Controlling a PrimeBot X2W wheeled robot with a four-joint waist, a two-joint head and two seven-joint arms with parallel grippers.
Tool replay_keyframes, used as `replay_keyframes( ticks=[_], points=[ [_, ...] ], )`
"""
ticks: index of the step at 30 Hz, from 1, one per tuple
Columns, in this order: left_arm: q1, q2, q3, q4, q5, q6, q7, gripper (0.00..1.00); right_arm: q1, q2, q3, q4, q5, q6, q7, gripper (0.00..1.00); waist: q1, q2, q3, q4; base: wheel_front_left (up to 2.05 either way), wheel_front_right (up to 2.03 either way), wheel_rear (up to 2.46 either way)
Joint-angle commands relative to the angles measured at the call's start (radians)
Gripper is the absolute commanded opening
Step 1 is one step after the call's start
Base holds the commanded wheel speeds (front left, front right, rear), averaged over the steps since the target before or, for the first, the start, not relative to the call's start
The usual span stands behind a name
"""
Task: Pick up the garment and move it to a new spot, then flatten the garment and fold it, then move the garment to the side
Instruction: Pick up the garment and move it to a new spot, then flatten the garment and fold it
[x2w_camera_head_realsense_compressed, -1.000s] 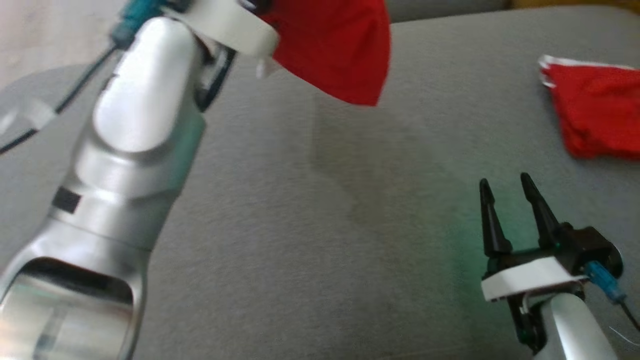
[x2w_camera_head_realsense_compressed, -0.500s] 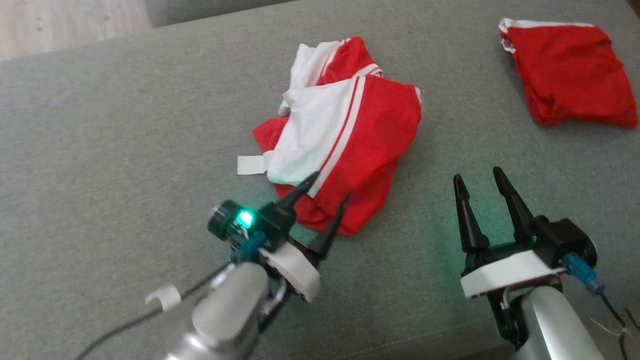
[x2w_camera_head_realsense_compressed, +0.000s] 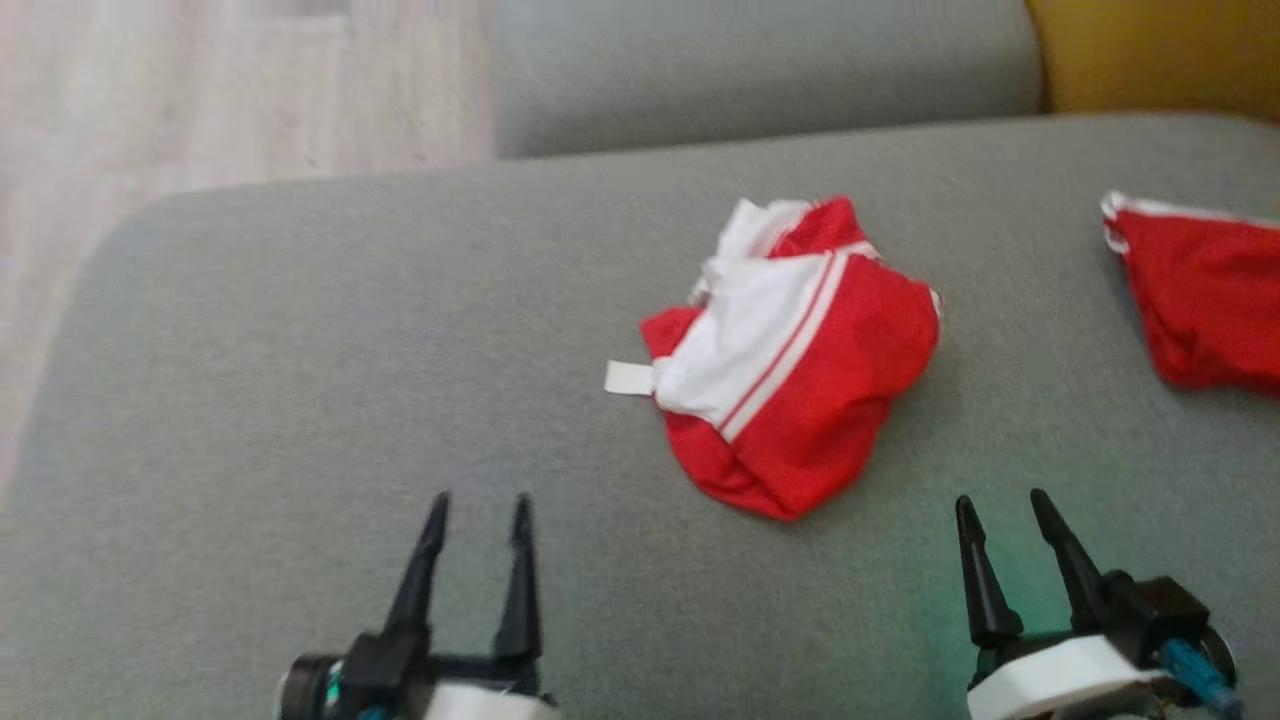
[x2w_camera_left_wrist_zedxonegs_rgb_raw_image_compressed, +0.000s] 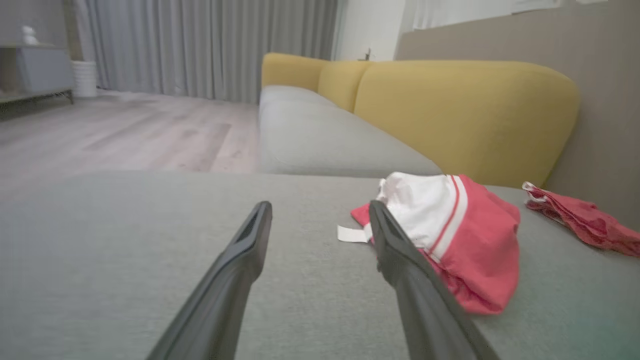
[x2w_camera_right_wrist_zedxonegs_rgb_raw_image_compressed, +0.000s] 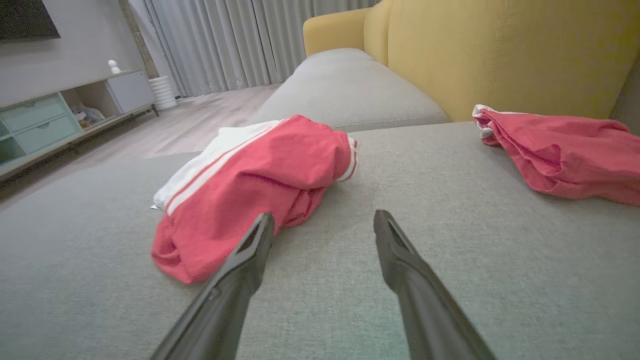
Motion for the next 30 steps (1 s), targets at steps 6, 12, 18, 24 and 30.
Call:
replay_keyframes(
  ticks=[6,12,18,24,30],
  points=[
    [0.088,-0.003,0.131,-0.074,0.074,0.001,-0.009,1.00,0.034,-0.018,0.059,-0.071,0.030,0.007,-0.007,1.00,0.0003,-0.0001,-0.107,0.069,0.00,0.00,0.00],
    [0.116,-0.003,0.151,-0.063,0.086,-0.021,-0.009,1.00,0.063,-0.024,0.067,-0.098,0.044,0.007,-0.007,1.00,0.0003,-0.0001,-0.128,0.082,0.00,0.00,0.00],
    [0.117,-0.003,0.151,-0.046,0.105,-0.039,-0.009,1.00,0.081,-0.019,0.057,-0.101,0.040,0.007,-0.007,1.00,0.0003,-0.0001,-0.144,0.091,0.00,0.00,0.00],
    [0.121,-0.003,0.150,-0.041,0.108,-0.039,-0.009,1.00,0.080,-0.016,0.064,-0.102,0.039,0.007,-0.007,1.00,0.0003,-0.0001,-0.147,0.086,0.00,0.00,0.00],
    [0.121,-0.003,0.147,-0.035,0.098,-0.036,-0.009,1.00,0.073,-0.016,0.074,-0.098,0.041,0.007,-0.007,1.00,0.0003,-0.0001,-0.141,0.078,0.00,0.00,0.00]
  ],
)
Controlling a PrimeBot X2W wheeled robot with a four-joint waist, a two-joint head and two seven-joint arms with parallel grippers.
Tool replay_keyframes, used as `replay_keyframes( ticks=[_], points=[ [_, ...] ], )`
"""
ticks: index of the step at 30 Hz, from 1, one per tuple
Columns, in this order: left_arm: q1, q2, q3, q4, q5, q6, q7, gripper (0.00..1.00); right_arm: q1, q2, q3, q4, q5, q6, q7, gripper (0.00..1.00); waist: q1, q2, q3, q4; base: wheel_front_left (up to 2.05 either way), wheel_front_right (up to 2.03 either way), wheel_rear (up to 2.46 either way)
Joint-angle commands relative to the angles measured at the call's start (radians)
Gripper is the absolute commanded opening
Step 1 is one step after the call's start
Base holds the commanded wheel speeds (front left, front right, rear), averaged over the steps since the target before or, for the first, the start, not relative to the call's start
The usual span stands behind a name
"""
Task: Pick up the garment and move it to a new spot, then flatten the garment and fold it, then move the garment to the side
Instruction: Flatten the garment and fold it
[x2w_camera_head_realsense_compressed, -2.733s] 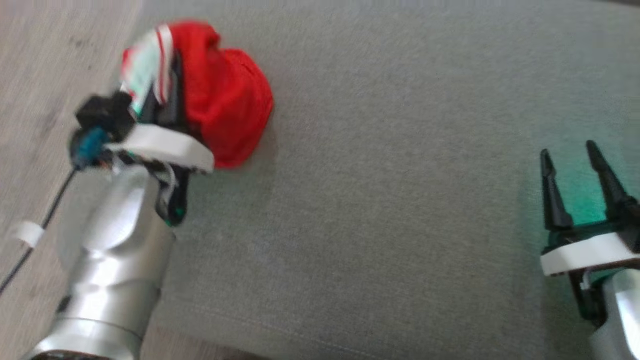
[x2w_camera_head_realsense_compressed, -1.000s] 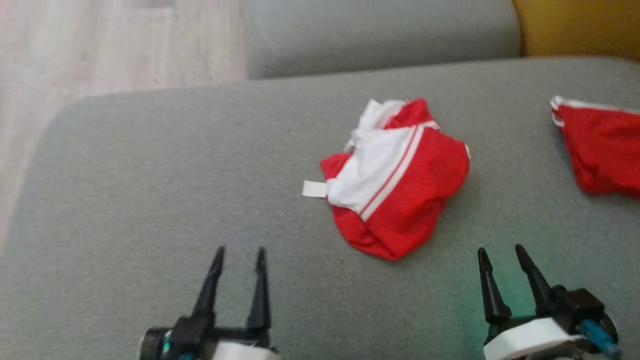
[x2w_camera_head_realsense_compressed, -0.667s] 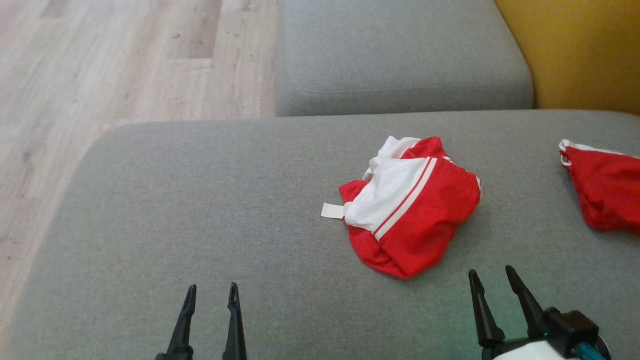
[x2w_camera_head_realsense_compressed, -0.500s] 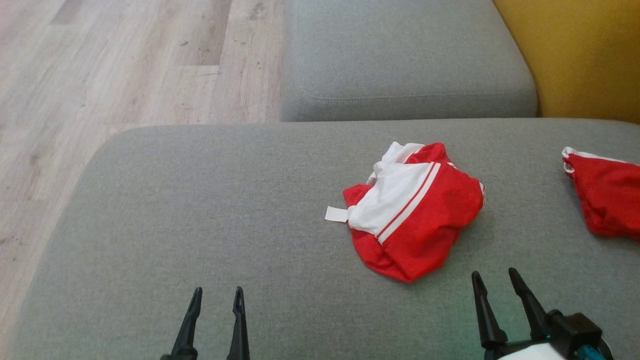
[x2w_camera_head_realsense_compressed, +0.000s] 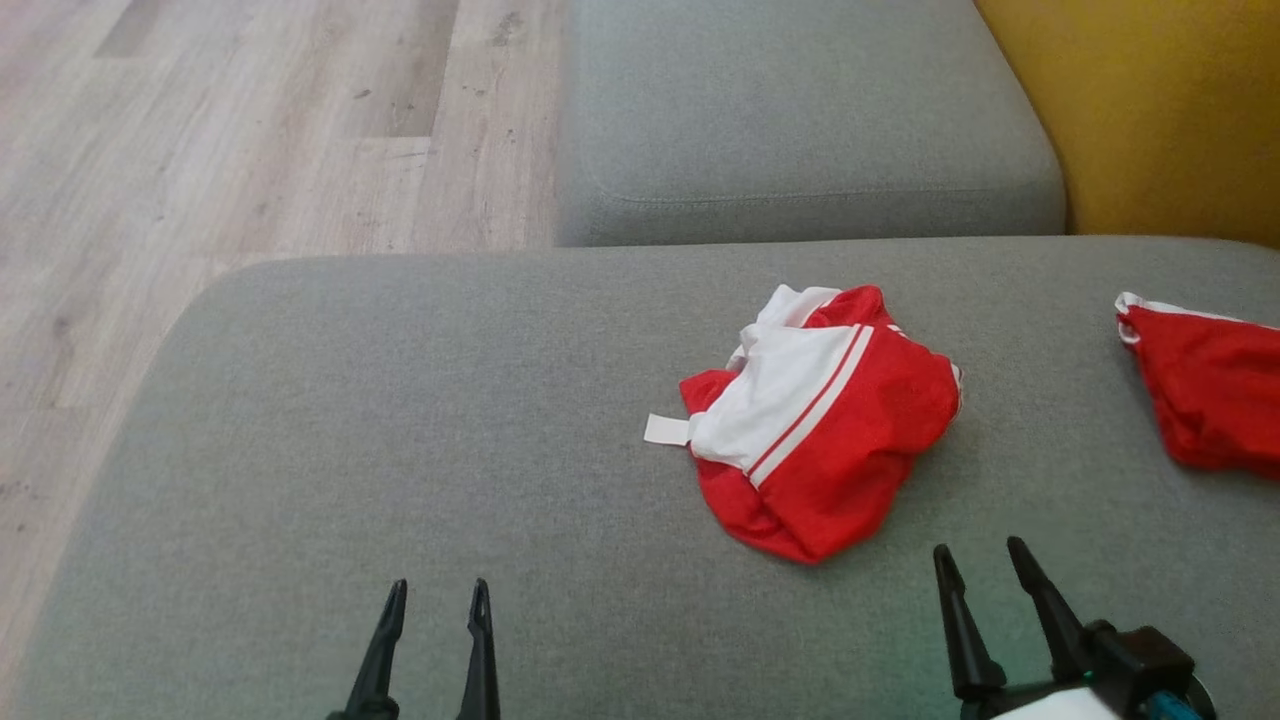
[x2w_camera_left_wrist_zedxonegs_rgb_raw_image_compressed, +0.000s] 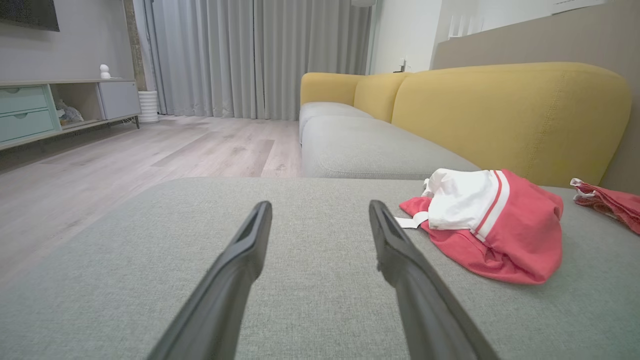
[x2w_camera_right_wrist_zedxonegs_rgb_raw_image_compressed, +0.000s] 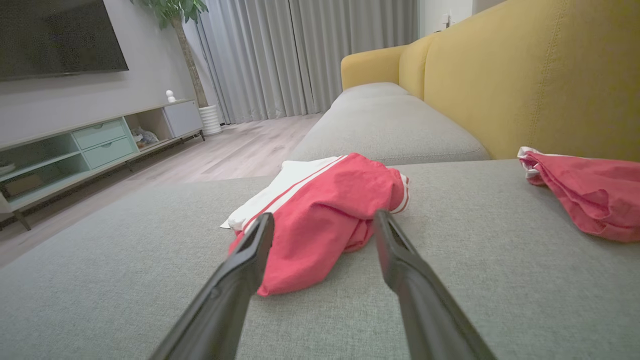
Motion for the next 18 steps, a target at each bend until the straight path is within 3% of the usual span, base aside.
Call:
replay_keyframes(
  ticks=[1,8,12,18],
  points=[
    [-0.040,-0.004,0.025,-0.024,-0.004,0.001,-0.009,1.00,-0.031,-0.013,0.025,-0.031,0.005,0.007,-0.007,1.00,0.0000,0.0000,0.003,-0.003,0.00,0.00,0.00],
    [-0.151,-0.004,-0.039,0.077,-0.032,-0.040,-0.009,1.00,-0.060,-0.031,0.061,-0.031,0.008,0.007,-0.007,1.00,0.0000,0.0000,0.054,-0.055,0.00,0.00,0.00],
    [-0.316,-0.004,-0.120,0.179,-0.037,-0.064,-0.010,1.00,-0.091,-0.046,0.084,-0.032,0.009,0.007,-0.007,1.00,0.0000,0.0000,0.109,-0.117,0.00,0.00,0.00],
    [-0.627,-0.004,-0.279,0.393,-0.102,-0.063,0.021,1.00,-0.141,-0.063,0.103,-0.038,0.011,0.007,-0.007,1.00,0.0000,0.0000,0.213,-0.217,0.00,0.00,0.00]
  ],
)
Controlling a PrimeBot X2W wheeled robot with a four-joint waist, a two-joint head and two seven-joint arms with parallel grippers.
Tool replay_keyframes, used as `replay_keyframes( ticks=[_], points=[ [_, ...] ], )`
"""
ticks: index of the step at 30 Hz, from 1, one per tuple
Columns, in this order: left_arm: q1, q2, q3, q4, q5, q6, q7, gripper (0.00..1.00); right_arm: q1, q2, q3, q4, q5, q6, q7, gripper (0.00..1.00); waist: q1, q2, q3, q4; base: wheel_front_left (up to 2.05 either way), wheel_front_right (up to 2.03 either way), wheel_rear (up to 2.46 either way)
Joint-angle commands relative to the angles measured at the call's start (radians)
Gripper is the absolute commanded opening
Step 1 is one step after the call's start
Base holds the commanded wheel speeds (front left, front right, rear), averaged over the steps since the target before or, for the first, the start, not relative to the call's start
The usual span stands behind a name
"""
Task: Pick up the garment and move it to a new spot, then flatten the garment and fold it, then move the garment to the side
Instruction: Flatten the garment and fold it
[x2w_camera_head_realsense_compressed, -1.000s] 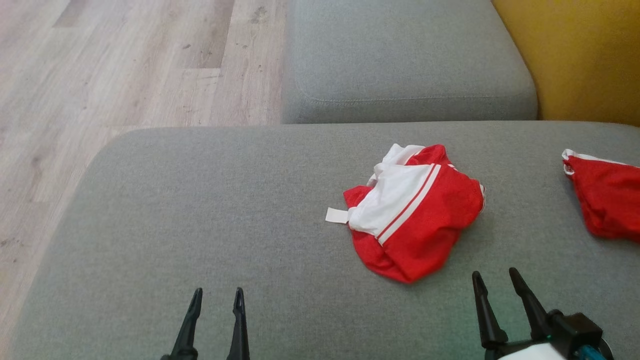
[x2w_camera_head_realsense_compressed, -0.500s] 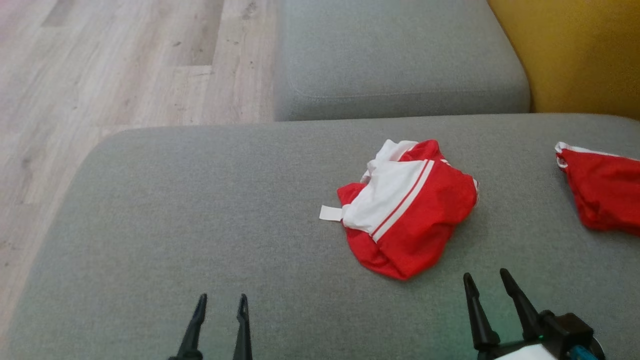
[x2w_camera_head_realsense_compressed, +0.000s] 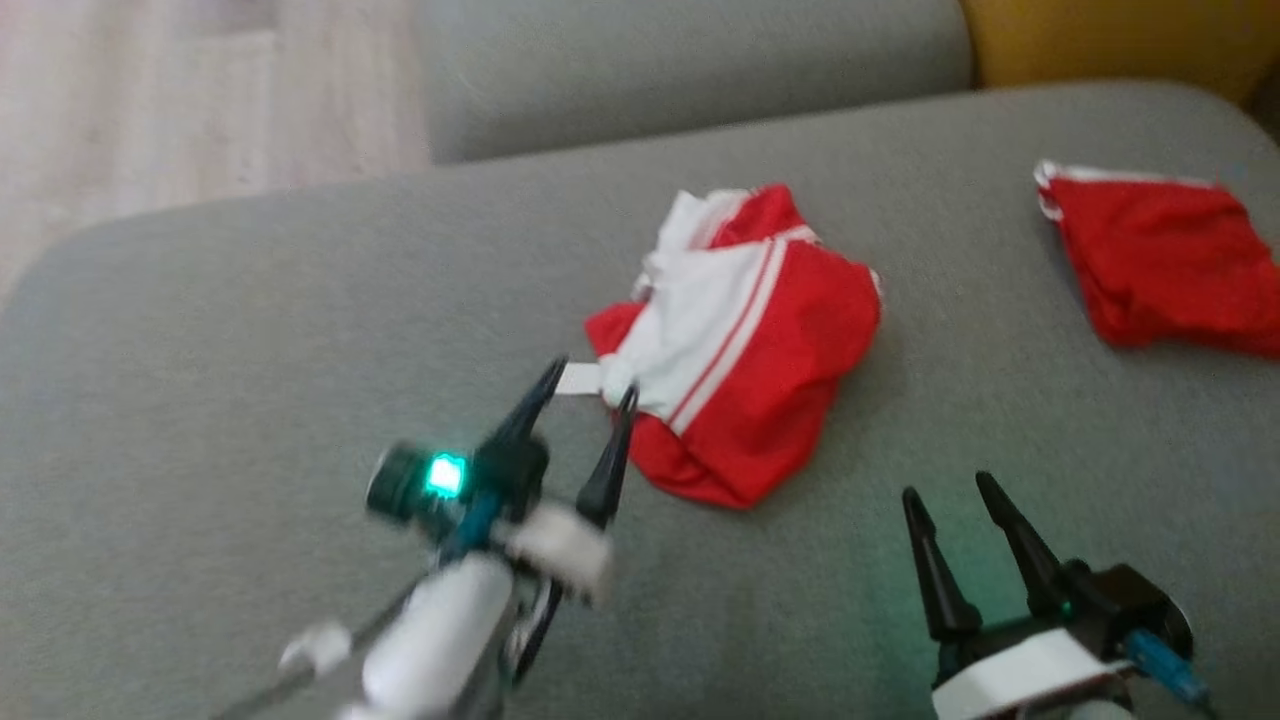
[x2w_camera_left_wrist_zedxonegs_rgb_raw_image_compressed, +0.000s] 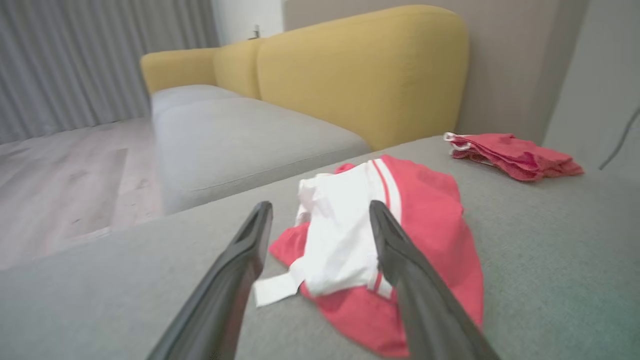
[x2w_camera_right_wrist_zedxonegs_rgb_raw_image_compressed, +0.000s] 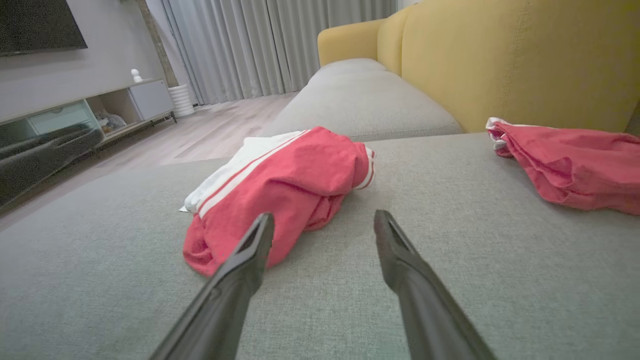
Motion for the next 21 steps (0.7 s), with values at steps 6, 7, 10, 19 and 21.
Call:
replay_keyframes(
  ticks=[6,7,10,19,21],
  points=[
    [-0.345,-0.002,-0.121,0.130,-0.103,0.005,0.063,1.00,-0.135,-0.006,0.062,-0.039,0.010,0.007,-0.007,1.00,-0.0001,0.0000,0.178,-0.186,0.00,0.00,0.00],
    [-0.384,-0.002,-0.141,0.156,-0.107,0.006,0.066,1.00,-0.145,0.000,0.063,-0.040,0.013,0.007,-0.007,1.00,-0.0001,0.0000,0.191,-0.206,0.00,0.00,0.00],
    [-0.476,-0.002,-0.188,0.246,-0.117,0.009,0.087,1.00,-0.168,0.016,0.071,-0.047,0.019,0.007,-0.007,1.00,-0.0001,0.0000,0.227,-0.265,0.00,0.00,0.00],
    [-0.627,-0.002,-0.253,0.518,-0.127,0.023,0.167,1.00,-0.178,0.046,0.070,-0.047,0.026,0.007,-0.007,1.00,-0.0001,0.0000,0.278,-0.383,0.00,0.00,0.00],
    [-0.628,-0.002,-0.257,0.545,-0.144,0.000,0.166,1.00,-0.176,0.050,0.064,-0.047,0.027,0.007,-0.007,1.00,-0.0001,0.0000,0.281,-0.390,0.00,0.00,0.00]
  ],
)
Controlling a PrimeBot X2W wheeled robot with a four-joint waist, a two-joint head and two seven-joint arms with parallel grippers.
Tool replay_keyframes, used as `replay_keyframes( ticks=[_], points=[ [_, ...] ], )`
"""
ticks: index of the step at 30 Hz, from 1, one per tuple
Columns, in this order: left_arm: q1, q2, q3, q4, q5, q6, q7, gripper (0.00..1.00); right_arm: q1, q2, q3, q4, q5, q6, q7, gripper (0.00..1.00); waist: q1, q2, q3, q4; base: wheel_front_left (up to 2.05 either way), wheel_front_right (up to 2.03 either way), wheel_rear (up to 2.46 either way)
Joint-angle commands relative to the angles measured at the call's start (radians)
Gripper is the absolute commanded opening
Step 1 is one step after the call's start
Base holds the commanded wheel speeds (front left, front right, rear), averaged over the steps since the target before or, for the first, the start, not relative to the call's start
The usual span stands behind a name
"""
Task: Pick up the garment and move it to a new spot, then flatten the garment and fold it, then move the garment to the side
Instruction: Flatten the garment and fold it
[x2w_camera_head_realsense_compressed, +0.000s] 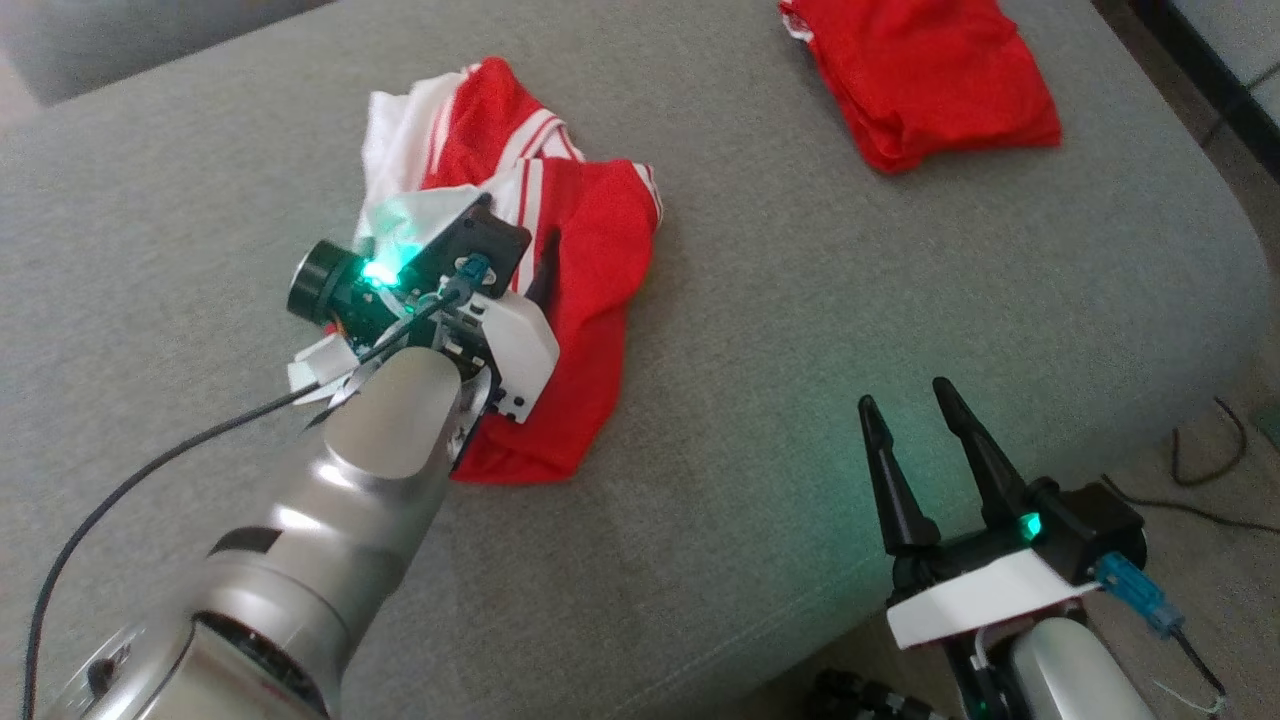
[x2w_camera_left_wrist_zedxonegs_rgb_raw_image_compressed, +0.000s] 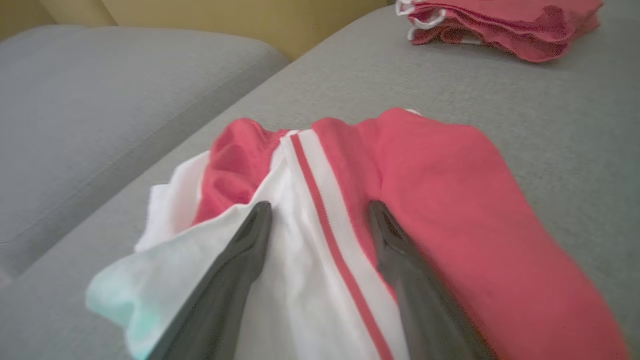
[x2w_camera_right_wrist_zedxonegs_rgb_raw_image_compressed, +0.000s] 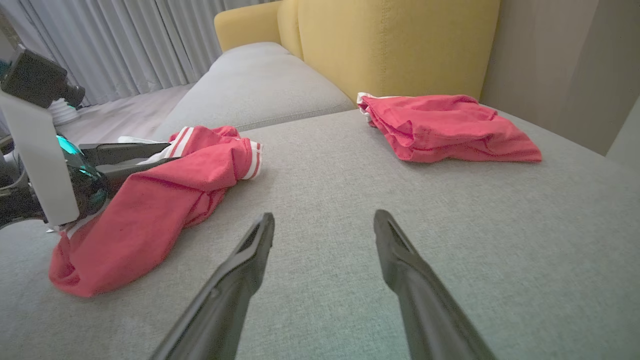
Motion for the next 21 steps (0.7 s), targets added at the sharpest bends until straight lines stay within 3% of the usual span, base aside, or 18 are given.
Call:
replay_keyframes(
  ticks=[1,2,6,10,14,18,21],
  points=[
    [-0.035,0.009,0.011,-0.010,-0.024,-0.032,-0.007,0.51,-0.024,0.005,0.012,-0.031,0.009,0.007,-0.007,1.00,-0.0002,0.0000,0.022,-0.025,0.00,0.00,0.00],
    [-0.032,0.009,0.009,-0.012,-0.039,-0.053,-0.013,0.00,-0.022,0.007,0.010,-0.030,0.008,0.007,-0.007,1.00,-0.0002,0.0000,0.021,-0.025,0.00,0.00,0.00],
    [-0.041,0.009,-0.010,-0.034,-0.068,-0.082,-0.067,0.00,-0.022,0.012,0.020,-0.020,0.007,0.007,-0.007,1.00,-0.0002,0.0000,-0.002,-0.019,0.00,0.00,0.00],
    [-0.080,0.009,-0.031,-0.123,-0.110,-0.074,-0.140,0.00,-0.015,0.014,0.027,-0.014,0.006,0.007,-0.007,1.00,-0.0002,0.0000,-0.055,-0.006,0.00,0.00,0.00],
    [-0.153,0.009,-0.006,-0.244,-0.219,-0.067,-0.181,0.00,0.005,0.011,0.033,-0.004,0.003,0.007,-0.007,1.00,-0.0002,0.0000,-0.118,0.018,0.00,0.00,0.00],
    [-0.266,0.009,0.057,-0.341,-0.300,-0.024,-0.197,0.00,0.033,-0.001,0.026,-0.002,0.003,0.007,-0.007,1.00,-0.0002,0.0000,-0.173,0.064,0.00,0.00,0.00],
    [-0.322,0.009,0.139,-0.391,-0.296,0.020,-0.199,0.00,0.048,-0.007,0.015,-0.005,-0.001,0.007,-0.007,1.00,-0.0002,0.0000,-0.197,0.116,0.00,0.00,0.00]
  ],
)
